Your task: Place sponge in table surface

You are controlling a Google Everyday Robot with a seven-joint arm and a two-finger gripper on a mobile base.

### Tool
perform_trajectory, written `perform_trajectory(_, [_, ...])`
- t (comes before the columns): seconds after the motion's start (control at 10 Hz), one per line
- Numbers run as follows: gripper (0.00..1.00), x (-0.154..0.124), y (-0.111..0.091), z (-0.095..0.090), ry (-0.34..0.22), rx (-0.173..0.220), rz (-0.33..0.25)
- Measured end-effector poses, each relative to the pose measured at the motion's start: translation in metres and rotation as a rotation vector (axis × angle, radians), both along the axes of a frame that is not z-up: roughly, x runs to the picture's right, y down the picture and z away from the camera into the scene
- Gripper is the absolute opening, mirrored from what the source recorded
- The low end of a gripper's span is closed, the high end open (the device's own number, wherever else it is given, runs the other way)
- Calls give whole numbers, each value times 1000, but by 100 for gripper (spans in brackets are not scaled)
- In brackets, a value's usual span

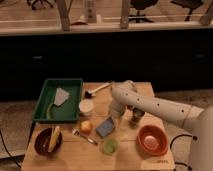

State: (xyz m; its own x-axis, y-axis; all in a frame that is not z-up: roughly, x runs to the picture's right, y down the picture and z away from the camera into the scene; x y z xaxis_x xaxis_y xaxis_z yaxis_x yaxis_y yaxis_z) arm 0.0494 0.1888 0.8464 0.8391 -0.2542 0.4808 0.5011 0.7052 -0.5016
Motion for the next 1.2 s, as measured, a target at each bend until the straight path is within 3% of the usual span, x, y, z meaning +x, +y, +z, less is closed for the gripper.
perform_trajectory(0.2, [6,5,-1,3,14,-9,20])
perform_trajectory(0.9, [75,14,1,9,23,-33,57])
perform_trajectory(1.2, [80,16,1,9,26,-34,62])
